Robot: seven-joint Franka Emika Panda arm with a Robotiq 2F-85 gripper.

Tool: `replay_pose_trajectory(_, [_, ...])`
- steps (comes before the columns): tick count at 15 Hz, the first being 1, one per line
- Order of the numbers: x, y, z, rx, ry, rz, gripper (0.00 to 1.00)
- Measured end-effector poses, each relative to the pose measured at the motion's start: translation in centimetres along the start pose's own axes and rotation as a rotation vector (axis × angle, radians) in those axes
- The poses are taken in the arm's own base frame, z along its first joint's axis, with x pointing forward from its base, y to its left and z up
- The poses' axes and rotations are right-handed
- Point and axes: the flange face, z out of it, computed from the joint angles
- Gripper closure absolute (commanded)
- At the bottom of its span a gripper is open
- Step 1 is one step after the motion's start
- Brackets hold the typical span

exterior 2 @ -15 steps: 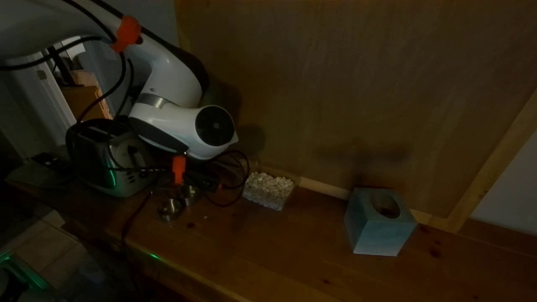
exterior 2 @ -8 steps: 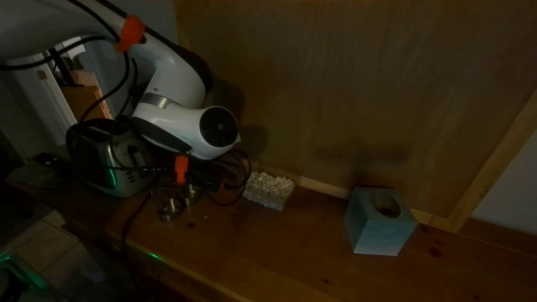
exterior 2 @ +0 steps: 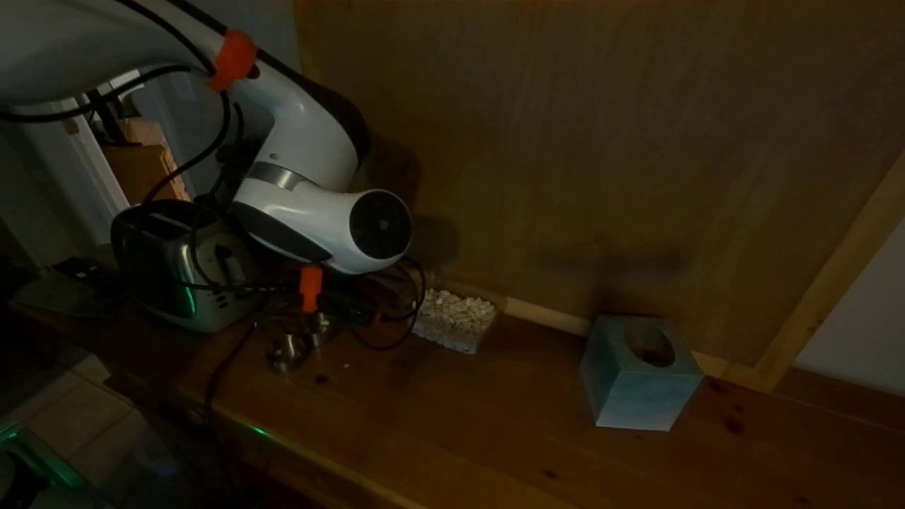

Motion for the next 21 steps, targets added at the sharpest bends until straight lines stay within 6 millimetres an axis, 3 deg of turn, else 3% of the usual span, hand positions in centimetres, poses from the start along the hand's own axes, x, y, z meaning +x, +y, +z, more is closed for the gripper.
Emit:
replay_pose_trajectory(13, [-0.6, 2.1, -0.9, 0.019, 0.116, 0.062, 0.98])
replay_pose_trajectory(21, [-1.2, 2.4, -1.6, 0.123, 0.146, 0.063, 0.98])
